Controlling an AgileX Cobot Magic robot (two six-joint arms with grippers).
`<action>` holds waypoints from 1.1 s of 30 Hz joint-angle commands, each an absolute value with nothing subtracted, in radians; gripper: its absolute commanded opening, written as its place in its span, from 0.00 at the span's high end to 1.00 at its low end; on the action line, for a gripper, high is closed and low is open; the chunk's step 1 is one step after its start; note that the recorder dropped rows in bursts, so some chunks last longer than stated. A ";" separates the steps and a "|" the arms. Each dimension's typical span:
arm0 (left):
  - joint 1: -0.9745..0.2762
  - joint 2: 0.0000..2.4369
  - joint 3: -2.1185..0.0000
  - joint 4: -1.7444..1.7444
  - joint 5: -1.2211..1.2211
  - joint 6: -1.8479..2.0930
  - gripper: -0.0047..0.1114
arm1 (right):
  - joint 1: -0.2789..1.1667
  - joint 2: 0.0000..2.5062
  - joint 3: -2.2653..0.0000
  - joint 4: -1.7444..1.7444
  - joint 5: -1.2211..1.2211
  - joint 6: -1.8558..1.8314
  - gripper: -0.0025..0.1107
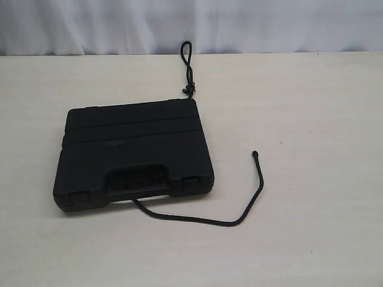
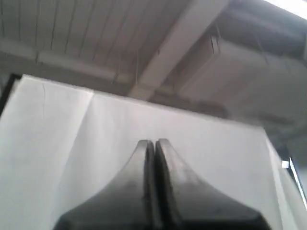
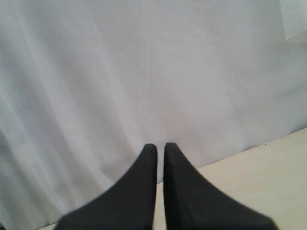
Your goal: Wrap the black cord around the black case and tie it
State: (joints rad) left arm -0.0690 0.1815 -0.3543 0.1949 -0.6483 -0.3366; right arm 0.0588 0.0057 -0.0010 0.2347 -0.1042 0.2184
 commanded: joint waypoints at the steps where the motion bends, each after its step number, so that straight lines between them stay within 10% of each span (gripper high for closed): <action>1: -0.066 0.385 -0.521 0.478 -0.241 -0.506 0.96 | 0.059 0.000 0.000 0.231 -0.099 0.217 0.94; 10: -0.134 0.822 -0.728 0.650 0.271 -0.541 0.96 | 0.059 0.000 0.000 0.260 -0.084 0.217 0.94; 20: -0.378 1.341 -0.976 -0.264 1.042 0.767 0.96 | 0.059 0.000 0.000 0.260 -0.078 0.217 0.94; 26: -0.511 1.543 -0.959 -0.240 0.960 0.812 0.92 | 0.059 0.000 0.000 0.260 -0.074 0.217 0.94; 33: -0.583 1.666 -0.959 -0.192 0.696 0.812 0.60 | 0.059 0.000 0.000 0.260 -0.074 0.217 0.94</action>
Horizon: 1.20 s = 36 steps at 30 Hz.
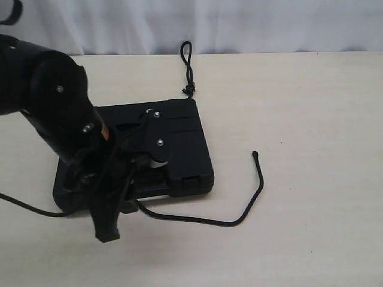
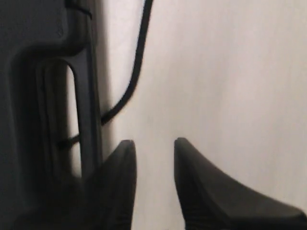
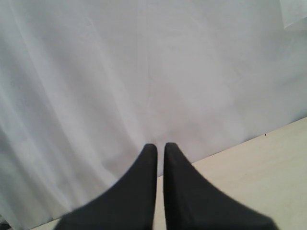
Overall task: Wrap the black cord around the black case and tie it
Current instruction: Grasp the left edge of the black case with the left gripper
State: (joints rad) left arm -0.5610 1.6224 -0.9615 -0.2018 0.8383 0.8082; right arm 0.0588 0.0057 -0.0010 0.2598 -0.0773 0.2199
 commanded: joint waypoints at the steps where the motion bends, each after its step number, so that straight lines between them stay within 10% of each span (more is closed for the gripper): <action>1: -0.583 1.678 -0.959 -0.196 0.671 0.812 0.57 | 0.059 0.000 0.000 0.260 -0.074 0.217 0.94; 24: -0.583 1.857 -0.954 -0.087 0.462 0.812 0.54 | 0.059 0.000 0.000 0.260 -0.054 0.217 0.94; 28: -0.583 1.857 -0.954 -0.030 0.504 0.812 0.93 | 0.059 0.000 0.000 0.260 -0.054 0.217 0.94; 36: -0.583 1.692 -0.962 0.108 0.621 0.807 0.96 | 0.059 0.000 0.000 0.359 -0.080 0.226 0.94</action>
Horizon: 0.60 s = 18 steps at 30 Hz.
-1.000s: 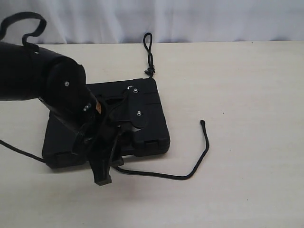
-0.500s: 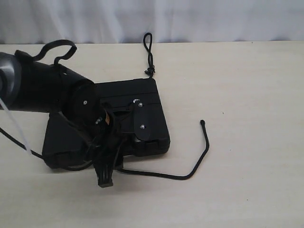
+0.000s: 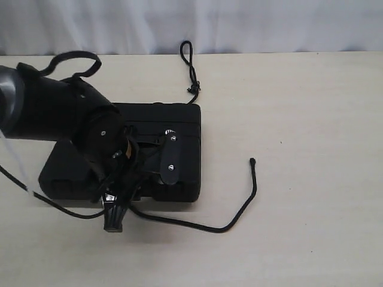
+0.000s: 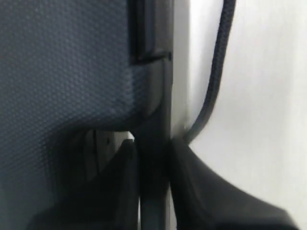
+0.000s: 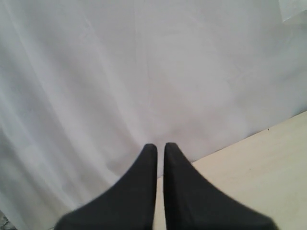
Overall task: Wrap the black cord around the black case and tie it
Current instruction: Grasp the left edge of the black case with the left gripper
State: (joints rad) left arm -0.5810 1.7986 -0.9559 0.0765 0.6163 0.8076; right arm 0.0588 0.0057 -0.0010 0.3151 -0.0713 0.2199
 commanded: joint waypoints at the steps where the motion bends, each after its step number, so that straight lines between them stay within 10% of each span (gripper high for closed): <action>1: -0.583 1.661 -0.962 0.134 0.632 0.807 0.96 | 0.060 0.000 0.000 0.371 -0.087 0.237 0.94; 18: -0.583 1.467 -0.962 0.227 0.690 0.810 0.96 | 0.060 0.374 -0.261 -0.578 -0.611 1.148 0.94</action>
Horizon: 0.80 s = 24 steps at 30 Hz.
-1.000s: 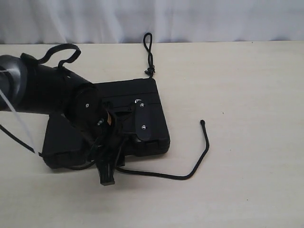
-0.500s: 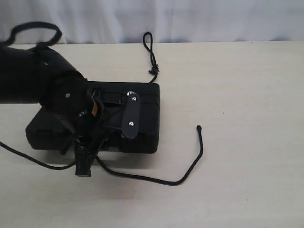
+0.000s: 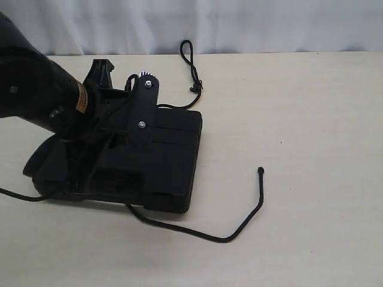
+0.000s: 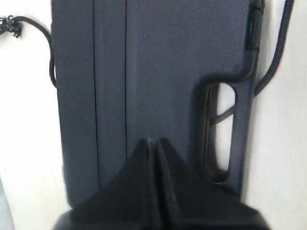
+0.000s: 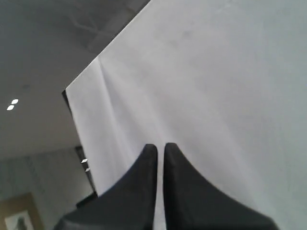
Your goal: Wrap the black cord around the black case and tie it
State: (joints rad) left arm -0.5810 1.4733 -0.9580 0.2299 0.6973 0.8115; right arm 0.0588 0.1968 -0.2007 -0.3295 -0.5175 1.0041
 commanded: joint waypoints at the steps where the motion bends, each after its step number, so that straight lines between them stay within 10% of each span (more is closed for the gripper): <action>1: -0.583 1.467 -0.962 0.223 0.690 0.810 0.96 | 0.060 0.421 -0.276 -0.622 -0.613 1.148 0.94; 9: -0.583 1.510 -0.875 0.179 0.694 0.894 0.95 | 0.060 0.799 -0.320 -0.801 -0.878 1.189 0.86; 18: -0.583 1.625 -0.789 0.161 0.517 0.894 0.56 | 0.060 0.974 -0.321 -0.801 -0.947 1.175 0.60; 24: -0.583 1.710 -0.789 0.112 0.499 0.894 0.52 | 0.060 0.974 -0.321 -0.801 -0.952 1.138 0.57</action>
